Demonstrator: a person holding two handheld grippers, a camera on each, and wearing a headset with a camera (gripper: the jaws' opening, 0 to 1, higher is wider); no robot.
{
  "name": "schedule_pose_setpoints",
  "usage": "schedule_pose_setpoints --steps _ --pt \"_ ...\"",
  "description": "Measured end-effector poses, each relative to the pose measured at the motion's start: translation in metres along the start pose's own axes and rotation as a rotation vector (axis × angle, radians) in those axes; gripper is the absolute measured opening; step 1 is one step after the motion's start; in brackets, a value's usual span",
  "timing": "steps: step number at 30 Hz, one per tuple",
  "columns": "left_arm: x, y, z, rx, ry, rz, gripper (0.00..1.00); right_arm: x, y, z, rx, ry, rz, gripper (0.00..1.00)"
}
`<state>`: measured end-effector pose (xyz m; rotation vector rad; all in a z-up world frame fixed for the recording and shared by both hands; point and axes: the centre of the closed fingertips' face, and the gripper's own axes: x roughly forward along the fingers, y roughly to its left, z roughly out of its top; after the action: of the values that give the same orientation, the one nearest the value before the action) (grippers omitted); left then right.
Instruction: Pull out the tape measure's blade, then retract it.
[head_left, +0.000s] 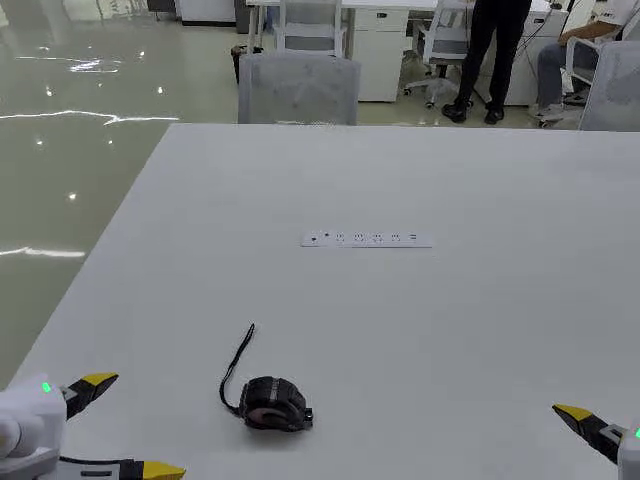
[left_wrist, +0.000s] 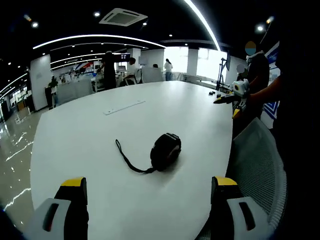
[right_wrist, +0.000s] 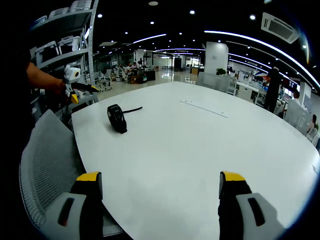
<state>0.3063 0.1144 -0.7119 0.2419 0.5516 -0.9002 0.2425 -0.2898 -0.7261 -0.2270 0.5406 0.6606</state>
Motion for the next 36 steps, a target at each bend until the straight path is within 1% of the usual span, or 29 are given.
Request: schedule_pose_setpoints --steps 1,2,3,5,7,9,10,13,14,15,16,17,18,20,24,25,28,29,32,33,35,36 --pt "0.005 -0.002 0.003 0.019 0.015 -0.027 1.00 0.002 0.001 0.004 -0.007 0.000 0.010 0.99" --pt "0.008 -0.002 0.005 0.033 0.023 -0.038 1.00 0.004 0.002 0.006 -0.009 -0.002 0.018 0.99" --pt "0.014 -0.002 0.006 0.056 0.042 -0.053 1.00 0.006 0.001 0.008 -0.009 -0.005 0.023 0.99" --pt "0.024 0.001 0.008 0.078 0.060 -0.065 1.00 0.009 0.001 0.010 -0.009 -0.006 0.036 0.99" --pt "0.031 0.000 0.010 0.090 0.077 -0.086 1.00 0.013 0.002 0.010 -0.011 -0.006 0.049 0.99" --pt "0.039 -0.002 0.012 0.121 0.098 -0.111 1.00 0.016 0.004 0.011 -0.018 -0.001 0.060 0.99" --pt "0.044 -0.003 0.011 0.154 0.123 -0.133 1.00 0.018 0.005 0.013 -0.025 -0.001 0.067 0.99" --pt "0.054 -0.002 0.014 0.220 0.151 -0.160 0.99 0.022 0.006 0.018 -0.037 -0.006 0.076 1.00" --pt "0.058 -0.004 0.016 0.245 0.167 -0.175 0.99 0.024 0.007 0.020 -0.043 -0.009 0.082 1.00" --pt "0.061 -0.006 0.018 0.265 0.171 -0.186 0.98 0.025 0.008 0.021 -0.048 -0.007 0.086 1.00" --pt "0.065 -0.007 0.024 0.300 0.177 -0.201 0.98 0.028 0.009 0.023 -0.056 -0.008 0.092 1.00" --pt "0.067 -0.008 0.026 0.323 0.183 -0.211 0.98 0.029 0.010 0.024 -0.065 -0.008 0.098 1.00" --pt "0.070 -0.009 0.027 0.350 0.200 -0.229 0.97 0.031 0.012 0.025 -0.086 -0.004 0.111 1.00" --pt "0.077 -0.011 0.031 0.391 0.219 -0.250 0.96 0.036 0.013 0.025 -0.095 0.005 0.128 1.00" --pt "0.088 -0.017 0.032 0.431 0.259 -0.294 0.92 0.043 0.017 0.029 -0.108 0.014 0.159 1.00" --pt "0.092 -0.020 0.030 0.449 0.278 -0.316 0.91 0.045 0.018 0.033 -0.111 0.010 0.168 1.00" --pt "0.100 -0.025 0.028 0.505 0.329 -0.346 0.89 0.054 0.023 0.040 -0.133 0.004 0.197 0.99" --pt "0.103 -0.027 0.029 0.510 0.330 -0.351 0.88 0.056 0.025 0.043 -0.135 0.002 0.204 0.99" --pt "0.110 -0.030 0.030 0.527 0.356 -0.365 0.87 0.066 0.031 0.054 -0.154 -0.013 0.227 0.98" --pt "0.113 -0.031 0.030 0.540 0.370 -0.370 0.86 0.070 0.034 0.059 -0.164 -0.019 0.242 0.98" --pt "0.117 -0.032 0.028 0.539 0.385 -0.375 0.85 0.076 0.039 0.063 -0.172 -0.022 0.259 0.97" --pt "0.119 -0.033 0.027 0.539 0.401 -0.376 0.85 0.081 0.042 0.066 -0.183 -0.021 0.269 0.97"
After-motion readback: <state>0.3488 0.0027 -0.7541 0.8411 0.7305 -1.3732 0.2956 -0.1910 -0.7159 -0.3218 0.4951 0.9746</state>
